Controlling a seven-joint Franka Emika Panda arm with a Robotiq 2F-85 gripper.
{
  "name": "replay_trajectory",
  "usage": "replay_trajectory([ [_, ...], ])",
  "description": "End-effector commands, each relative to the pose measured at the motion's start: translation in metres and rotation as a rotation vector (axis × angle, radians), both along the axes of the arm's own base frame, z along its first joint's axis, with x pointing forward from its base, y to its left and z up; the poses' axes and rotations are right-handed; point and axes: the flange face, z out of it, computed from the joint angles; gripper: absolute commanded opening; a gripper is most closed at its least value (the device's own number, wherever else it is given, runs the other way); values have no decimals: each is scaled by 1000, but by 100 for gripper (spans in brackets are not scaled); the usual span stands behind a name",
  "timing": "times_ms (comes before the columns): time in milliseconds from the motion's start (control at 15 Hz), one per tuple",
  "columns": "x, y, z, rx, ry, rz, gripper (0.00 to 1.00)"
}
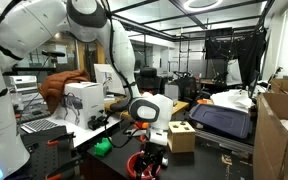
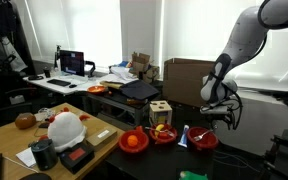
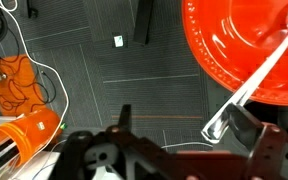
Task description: Remove the spoon from the bowl
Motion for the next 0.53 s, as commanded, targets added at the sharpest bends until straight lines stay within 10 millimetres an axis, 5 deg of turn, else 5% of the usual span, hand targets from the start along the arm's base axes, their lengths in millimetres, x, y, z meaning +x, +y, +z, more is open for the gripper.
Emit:
replay_trajectory([
  [0, -1, 14, 16, -13, 7, -19, 100],
  [467, 15, 32, 19, -39, -3, -38, 100],
])
